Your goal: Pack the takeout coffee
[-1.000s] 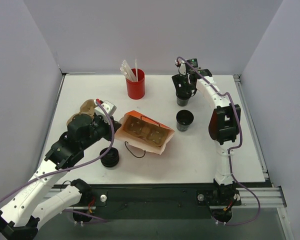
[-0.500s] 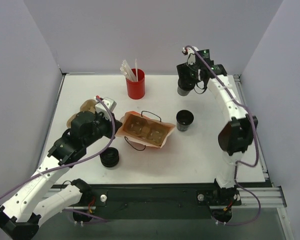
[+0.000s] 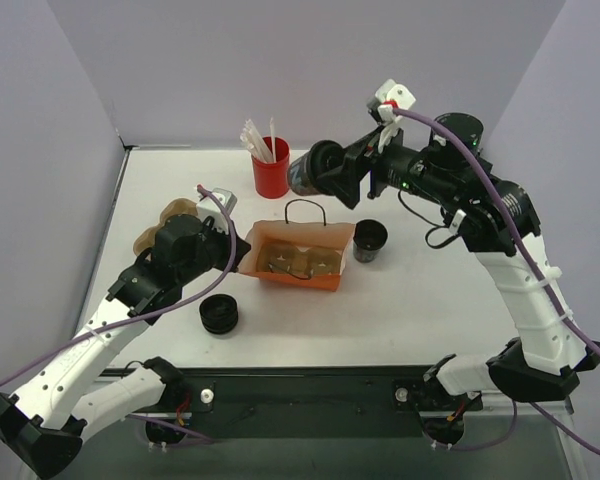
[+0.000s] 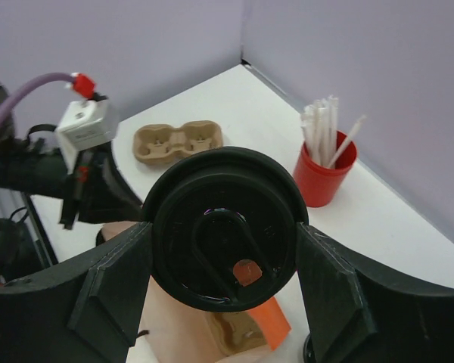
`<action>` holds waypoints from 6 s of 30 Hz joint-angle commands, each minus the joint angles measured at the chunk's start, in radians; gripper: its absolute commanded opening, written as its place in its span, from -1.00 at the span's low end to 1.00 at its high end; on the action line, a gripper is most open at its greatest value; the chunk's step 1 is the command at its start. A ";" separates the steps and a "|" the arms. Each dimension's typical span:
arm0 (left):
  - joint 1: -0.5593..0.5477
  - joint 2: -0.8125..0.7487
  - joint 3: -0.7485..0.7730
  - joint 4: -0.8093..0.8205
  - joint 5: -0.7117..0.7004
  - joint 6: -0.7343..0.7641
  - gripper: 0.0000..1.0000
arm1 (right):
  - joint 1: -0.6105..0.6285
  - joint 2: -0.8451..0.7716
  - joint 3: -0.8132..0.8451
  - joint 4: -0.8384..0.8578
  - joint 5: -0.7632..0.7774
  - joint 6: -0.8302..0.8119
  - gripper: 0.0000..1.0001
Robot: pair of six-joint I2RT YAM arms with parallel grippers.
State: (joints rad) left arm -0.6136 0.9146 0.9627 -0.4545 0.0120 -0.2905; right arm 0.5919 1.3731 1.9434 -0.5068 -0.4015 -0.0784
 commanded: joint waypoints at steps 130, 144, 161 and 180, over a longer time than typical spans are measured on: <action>0.017 -0.241 -0.243 0.117 0.197 -0.131 -1.00 | 0.439 0.043 -0.906 0.366 0.316 -0.747 -0.22; 0.017 -0.249 -0.240 0.082 0.197 -0.188 -1.00 | 0.379 0.121 -0.928 0.481 0.377 -0.808 -0.26; 0.017 -0.220 -0.259 0.065 0.137 -0.088 -1.00 | 0.382 0.018 -0.905 0.353 0.429 -0.843 -0.26; 0.017 -0.209 -0.252 0.131 0.144 -0.085 -1.00 | 0.332 0.037 -0.919 0.304 0.385 -0.949 -0.28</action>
State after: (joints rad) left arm -0.5995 0.7231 0.7082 -0.3840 0.1596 -0.3794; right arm 0.9508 1.4033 1.0058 -0.1677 -0.0227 -1.0004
